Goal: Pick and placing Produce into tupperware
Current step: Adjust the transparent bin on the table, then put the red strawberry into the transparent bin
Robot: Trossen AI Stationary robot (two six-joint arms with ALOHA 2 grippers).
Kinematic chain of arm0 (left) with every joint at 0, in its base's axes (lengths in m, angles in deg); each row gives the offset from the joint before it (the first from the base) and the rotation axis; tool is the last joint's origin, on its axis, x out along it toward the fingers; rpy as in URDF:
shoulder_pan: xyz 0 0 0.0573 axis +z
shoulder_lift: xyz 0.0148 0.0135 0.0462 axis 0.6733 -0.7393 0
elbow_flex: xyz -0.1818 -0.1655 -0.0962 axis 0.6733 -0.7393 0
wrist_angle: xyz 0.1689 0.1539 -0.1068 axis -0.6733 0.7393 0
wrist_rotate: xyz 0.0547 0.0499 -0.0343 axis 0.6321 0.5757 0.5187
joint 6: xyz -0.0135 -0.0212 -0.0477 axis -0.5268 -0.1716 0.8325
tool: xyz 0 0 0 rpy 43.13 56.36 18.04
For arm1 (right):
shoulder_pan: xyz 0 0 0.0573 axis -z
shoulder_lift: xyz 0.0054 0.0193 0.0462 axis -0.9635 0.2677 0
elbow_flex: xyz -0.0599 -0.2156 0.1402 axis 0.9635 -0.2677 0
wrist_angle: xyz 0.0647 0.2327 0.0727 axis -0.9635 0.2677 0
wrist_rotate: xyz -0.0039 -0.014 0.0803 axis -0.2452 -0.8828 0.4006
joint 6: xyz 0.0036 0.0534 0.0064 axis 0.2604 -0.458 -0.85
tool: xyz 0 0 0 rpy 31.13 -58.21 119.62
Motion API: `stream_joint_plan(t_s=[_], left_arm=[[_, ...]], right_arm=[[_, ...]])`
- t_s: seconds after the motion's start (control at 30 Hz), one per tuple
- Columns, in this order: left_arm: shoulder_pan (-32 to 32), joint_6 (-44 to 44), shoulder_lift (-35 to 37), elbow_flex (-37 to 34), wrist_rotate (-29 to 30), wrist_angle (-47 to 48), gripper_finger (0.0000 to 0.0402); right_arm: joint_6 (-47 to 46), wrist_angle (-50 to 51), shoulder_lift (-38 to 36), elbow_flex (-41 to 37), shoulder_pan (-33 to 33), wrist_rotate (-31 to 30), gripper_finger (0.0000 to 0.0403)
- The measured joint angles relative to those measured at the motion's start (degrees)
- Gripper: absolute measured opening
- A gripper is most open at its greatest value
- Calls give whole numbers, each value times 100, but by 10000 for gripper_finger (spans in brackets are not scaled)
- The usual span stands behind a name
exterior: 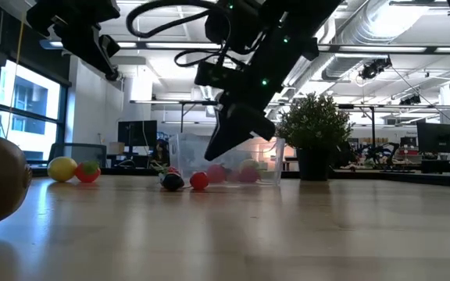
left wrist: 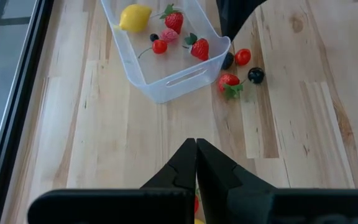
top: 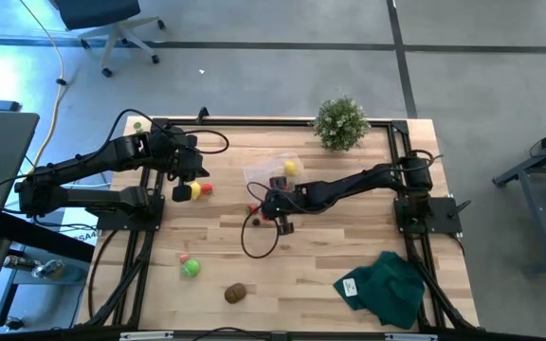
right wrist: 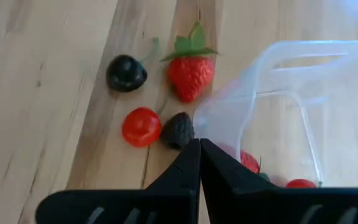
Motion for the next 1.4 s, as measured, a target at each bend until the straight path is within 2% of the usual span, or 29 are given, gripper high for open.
stream_joint_plan(t_s=[0.2, 0.37, 0.5, 0.63, 0.87, 0.93, 1.07, 1.23, 1.4], left_arm=[[0, 0, 0, 1, -1, -3, 3], [0, 0, 0, 1, -1, -4, 3], [0, 0, 0, -1, -1, -5, 3], [0, 0, 0, -1, 0, -5, 3], [0, 0, 0, -1, -1, -5, 3], [-2, 0, 0, -1, -1, -5, 3], [-1, 0, 0, -1, -1, -8, 3], [0, 0, 0, 1, -1, -14, 3], [0, 0, 0, 0, 0, -16, 3]], right_arm=[[-27, -109, -3, -3, 3, -748, 0], [-159, -87, -3, -3, 97, -893, 0], [-153, -88, -3, -3, 121, -1375, 0], [-238, -90, -3, -3, 147, -1466, 0], [-379, -89, -3, -3, 147, -1418, 0], [-438, -88, -9, -3, 145, -1206, 0], [-752, -20, -238, -9, 145, -361, 0], [-827, 106, -1089, -9, 141, 172, 0], [-392, 618, -2430, -7, 176, -20, 0]])
